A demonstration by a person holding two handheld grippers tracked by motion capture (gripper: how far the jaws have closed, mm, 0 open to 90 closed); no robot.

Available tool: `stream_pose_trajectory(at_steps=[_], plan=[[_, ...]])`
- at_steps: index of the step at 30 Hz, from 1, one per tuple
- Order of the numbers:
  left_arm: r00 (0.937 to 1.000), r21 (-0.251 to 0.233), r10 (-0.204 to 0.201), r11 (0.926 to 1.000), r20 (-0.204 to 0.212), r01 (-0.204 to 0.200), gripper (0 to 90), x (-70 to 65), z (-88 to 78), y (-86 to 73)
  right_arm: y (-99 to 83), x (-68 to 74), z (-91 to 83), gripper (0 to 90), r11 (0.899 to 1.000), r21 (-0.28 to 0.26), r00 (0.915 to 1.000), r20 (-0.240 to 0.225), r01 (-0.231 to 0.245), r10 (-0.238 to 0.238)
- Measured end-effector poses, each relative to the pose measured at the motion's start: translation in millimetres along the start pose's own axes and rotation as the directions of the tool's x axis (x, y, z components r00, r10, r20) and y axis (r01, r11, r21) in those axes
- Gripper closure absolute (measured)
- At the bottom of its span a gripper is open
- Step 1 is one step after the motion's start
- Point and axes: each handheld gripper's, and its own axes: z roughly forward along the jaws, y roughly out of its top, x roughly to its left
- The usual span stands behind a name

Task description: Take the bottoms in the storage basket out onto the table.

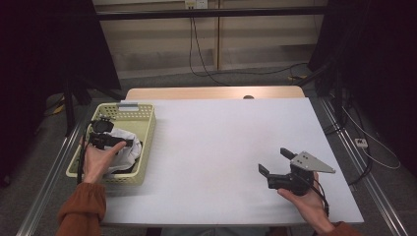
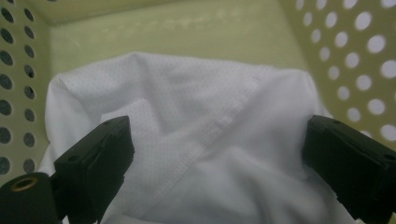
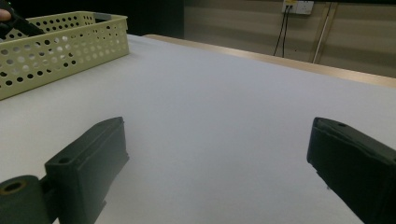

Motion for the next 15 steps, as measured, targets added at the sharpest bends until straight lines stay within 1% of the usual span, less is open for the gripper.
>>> stream_pose_trajectory(at_steps=[1, 3, 4, 5, 6, 7, 8, 9, 10, 12, 13, 15], plan=[[0.9999, 0.017, -0.001, 0.9999, -0.010, 0.001, 7.5, 0.6, 1.5, 0.2, 0.0, 0.1, -0.1, 5.0, 1.000, 0.000, 1.0000, 0.000, 0.001, -0.001], [0.9998, 0.044, -0.016, 0.9989, -0.015, 0.017, 5.1, 2.9, 6.2, -0.2, 0.0, 0.2, -0.2, 4.9, 1.000, -0.001, 1.0000, -0.001, 0.002, -0.002], [0.9996, 0.059, -0.026, 0.9979, -0.015, 0.027, 4.3, 3.5, 9.0, -0.8, 0.1, 0.2, -0.3, 5.0, 1.000, -0.001, 1.0000, -0.001, 0.003, -0.003], [0.9994, 0.092, -0.033, 0.9953, 0.002, 0.033, 4.1, 5.1, 11.5, -0.7, 0.1, 0.2, -0.3, 5.0, 1.000, -0.002, 1.0000, -0.001, 0.000, 0.000], [0.9996, 0.106, -0.029, 0.9939, 0.004, 0.028, 4.1, 6.2, 13.4, -0.9, 0.0, 0.1, -0.5, 5.0, 1.000, -0.001, 1.0000, -0.001, 0.001, -0.001], [0.9993, 0.113, -0.036, 0.9929, 0.000, 0.036, 3.9, 5.7, 15.0, -1.2, 0.0, -0.1, -0.6, 5.0, 1.000, -0.002, 1.0000, -0.001, 0.000, 0.000], [0.9997, 0.125, -0.025, 0.9919, -0.002, 0.025, 3.9, 6.2, 15.4, -0.9, 0.0, -0.1, -0.6, 5.0, 1.000, -0.002, 1.0000, -0.001, 0.000, 0.000], [0.9994, 0.121, -0.032, 0.9922, -0.010, 0.033, 3.4, 5.0, 17.0, -1.3, 0.0, -0.1, -0.6, 5.0, 1.000, -0.003, 1.0000, -0.003, 0.000, 0.000], [0.9998, 0.131, -0.016, 0.9912, -0.014, 0.018, 3.4, 5.2, 17.9, -1.0, 0.0, -0.1, -0.6, 5.0, 1.000, -0.003, 1.0000, -0.003, 0.000, 0.000], [0.9995, 0.146, -0.008, 0.9892, -0.029, 0.012, 2.3, 3.9, 20.8, -1.5, 0.1, 0.1, -0.6, 4.9, 1.000, -0.002, 1.0000, -0.004, 0.003, -0.003], [0.9993, 0.143, -0.015, 0.9896, -0.033, 0.019, 2.3, 3.2, 22.1, -1.6, 0.1, 0.1, -0.6, 4.9, 1.000, -0.002, 1.0000, -0.004, 0.003, -0.003], [0.9992, 0.149, 0.002, 0.9888, -0.039, 0.004, 1.2, 3.1, 24.5, -1.5, 0.1, 0.4, -0.7, 5.0, 1.000, -0.001, 1.0000, -0.006, 0.004, -0.004]])
